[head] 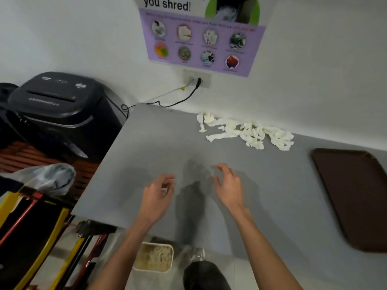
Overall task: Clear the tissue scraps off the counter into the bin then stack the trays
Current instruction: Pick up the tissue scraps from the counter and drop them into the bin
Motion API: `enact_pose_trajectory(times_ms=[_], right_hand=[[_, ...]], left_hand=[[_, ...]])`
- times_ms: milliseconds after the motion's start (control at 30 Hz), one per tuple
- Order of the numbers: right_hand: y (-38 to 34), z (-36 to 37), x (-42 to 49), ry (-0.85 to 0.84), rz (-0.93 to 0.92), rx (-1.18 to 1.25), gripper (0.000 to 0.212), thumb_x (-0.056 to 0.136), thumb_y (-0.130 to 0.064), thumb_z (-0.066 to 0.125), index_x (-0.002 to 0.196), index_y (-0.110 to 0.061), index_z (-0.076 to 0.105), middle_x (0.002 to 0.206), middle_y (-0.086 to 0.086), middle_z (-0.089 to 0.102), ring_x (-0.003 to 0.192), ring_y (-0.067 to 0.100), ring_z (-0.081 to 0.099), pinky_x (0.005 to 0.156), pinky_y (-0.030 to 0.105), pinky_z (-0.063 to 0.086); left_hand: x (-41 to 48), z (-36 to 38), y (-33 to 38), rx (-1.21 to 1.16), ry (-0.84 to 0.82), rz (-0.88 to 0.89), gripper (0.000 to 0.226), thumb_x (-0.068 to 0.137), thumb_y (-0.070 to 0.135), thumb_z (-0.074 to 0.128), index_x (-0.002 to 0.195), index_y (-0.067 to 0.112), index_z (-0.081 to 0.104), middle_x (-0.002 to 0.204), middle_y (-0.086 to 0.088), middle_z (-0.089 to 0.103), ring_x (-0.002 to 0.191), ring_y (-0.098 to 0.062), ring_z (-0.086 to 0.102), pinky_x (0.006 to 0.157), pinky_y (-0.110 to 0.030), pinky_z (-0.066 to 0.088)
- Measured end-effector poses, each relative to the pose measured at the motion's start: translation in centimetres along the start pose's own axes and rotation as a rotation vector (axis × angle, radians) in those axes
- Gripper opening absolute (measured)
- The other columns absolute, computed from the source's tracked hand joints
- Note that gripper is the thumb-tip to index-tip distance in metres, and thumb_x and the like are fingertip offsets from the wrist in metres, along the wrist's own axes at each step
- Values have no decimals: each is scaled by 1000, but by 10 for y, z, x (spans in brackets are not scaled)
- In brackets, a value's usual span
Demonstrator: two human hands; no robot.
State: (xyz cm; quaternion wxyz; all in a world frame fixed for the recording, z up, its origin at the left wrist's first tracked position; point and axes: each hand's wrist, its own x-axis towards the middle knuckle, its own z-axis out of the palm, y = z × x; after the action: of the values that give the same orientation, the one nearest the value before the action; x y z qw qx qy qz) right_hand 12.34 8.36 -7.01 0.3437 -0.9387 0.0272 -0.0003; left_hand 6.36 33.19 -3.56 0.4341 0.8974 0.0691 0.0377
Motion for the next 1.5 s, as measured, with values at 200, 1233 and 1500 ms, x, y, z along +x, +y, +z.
enact_pose_trajectory(times_ms=[200,1233,1500], right_hand=[[18,16,149,-90,-1,-148,51,102,-30,57,150,-28,41,143,15,51,129,41,55,105,51,49],[-60,-91,59,-57,22,756,24,88,-2,78,101,-19,66,98,-1,75,91,19,77,83,36,61],[-52,-74,62,92,-126,441,23,81,-5,83,91,-26,79,102,-8,65,83,8,74,84,28,61]], left_hand=[[35,15,11,-15,-6,-45,14,100,21,67,110,27,72,100,20,75,93,10,68,78,-6,52],[88,45,77,-482,-505,-122,37,105,48,53,112,14,68,103,7,72,94,-17,65,89,-41,50],[108,58,100,-1174,-191,-539,29,109,29,46,117,3,58,131,-15,70,115,-31,70,93,-49,54]])
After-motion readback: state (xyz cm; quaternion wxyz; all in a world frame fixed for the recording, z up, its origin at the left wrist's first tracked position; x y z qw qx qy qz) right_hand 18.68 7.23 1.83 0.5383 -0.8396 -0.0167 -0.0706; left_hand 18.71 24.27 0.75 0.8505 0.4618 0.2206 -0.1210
